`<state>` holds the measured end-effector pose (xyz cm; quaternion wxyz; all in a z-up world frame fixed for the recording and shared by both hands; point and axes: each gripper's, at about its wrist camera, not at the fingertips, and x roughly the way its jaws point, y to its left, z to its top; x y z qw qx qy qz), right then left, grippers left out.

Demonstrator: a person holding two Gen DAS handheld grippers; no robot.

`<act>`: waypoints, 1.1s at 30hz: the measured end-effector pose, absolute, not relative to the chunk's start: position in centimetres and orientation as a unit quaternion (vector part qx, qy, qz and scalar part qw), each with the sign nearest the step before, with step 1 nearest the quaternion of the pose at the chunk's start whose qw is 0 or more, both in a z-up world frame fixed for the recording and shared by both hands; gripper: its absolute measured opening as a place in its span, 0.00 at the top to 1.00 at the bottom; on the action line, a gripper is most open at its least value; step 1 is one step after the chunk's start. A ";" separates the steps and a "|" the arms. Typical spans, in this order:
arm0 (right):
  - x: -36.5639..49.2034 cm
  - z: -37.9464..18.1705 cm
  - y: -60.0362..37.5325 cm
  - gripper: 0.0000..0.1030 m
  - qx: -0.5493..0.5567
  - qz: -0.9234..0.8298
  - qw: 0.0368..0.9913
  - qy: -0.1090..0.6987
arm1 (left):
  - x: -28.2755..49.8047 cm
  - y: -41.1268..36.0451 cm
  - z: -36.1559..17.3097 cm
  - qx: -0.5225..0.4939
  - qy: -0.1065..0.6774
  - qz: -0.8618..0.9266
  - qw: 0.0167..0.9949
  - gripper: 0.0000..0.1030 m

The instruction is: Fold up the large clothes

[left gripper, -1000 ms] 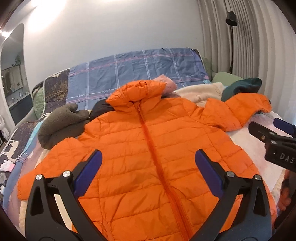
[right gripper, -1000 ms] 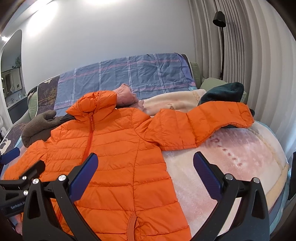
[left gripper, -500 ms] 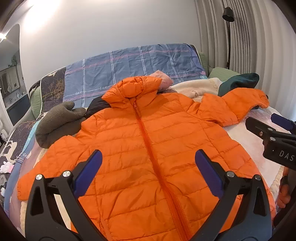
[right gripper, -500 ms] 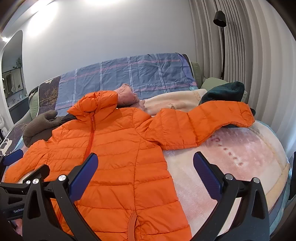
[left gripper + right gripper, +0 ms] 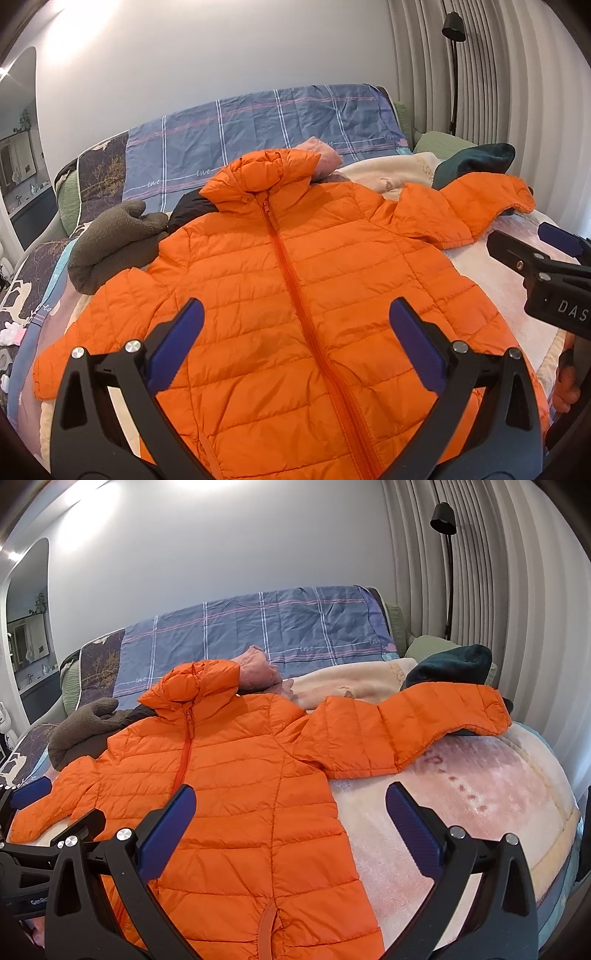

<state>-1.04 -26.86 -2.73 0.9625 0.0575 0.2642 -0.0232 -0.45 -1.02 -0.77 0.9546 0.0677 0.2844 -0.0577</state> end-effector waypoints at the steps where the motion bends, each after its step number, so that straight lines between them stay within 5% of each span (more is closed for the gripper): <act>1: -1.0 -2.7 -26.8 0.01 0.057 -0.022 0.963 0.264 | -0.4 -1.0 -0.8 0.067 0.286 -0.058 0.954 0.02; 33: -0.3 -3.8 -26.3 0.01 0.033 -0.027 0.957 0.286 | 0.1 -0.8 -1.8 0.075 0.299 -0.047 0.950 0.02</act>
